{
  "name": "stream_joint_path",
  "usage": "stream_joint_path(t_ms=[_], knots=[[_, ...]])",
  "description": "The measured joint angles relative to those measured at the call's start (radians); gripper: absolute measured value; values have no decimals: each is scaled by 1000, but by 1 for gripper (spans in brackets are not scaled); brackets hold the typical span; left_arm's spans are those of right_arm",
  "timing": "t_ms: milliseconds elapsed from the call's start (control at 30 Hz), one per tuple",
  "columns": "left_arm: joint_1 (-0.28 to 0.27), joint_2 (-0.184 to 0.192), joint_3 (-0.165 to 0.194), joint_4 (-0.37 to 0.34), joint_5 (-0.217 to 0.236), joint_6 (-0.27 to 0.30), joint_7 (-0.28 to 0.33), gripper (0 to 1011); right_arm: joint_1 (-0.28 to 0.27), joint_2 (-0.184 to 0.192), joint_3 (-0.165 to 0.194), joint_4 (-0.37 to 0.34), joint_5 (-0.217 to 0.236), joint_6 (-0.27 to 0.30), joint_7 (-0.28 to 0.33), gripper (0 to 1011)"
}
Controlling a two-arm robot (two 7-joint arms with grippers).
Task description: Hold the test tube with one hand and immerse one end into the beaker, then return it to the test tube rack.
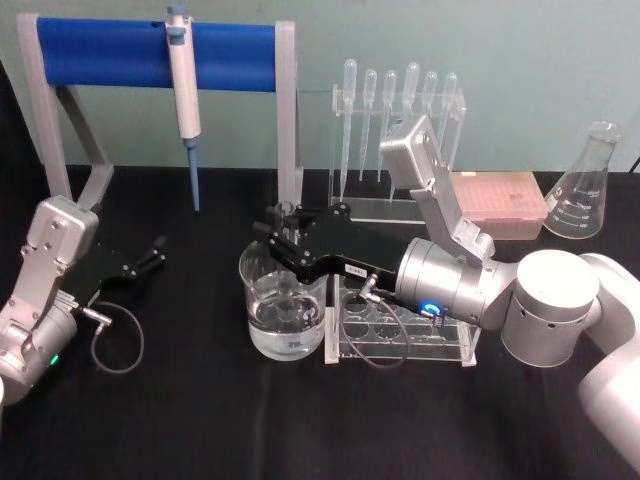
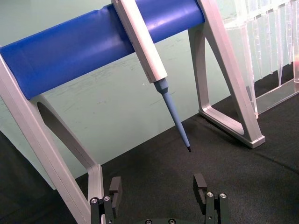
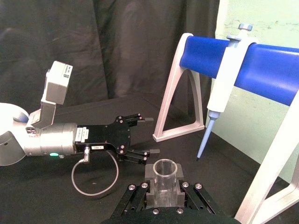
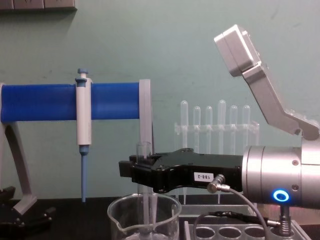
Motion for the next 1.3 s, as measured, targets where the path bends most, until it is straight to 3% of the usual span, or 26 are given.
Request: stream_joint_path(t_ms=[967, 1300], knots=[[0, 0, 0, 0, 0, 0, 0, 1000, 0, 0, 1, -2, 0, 1, 0, 226], [0, 0, 0, 0, 0, 0, 0, 1000, -4, 18, 34, -133, -1, 40, -27, 226]])
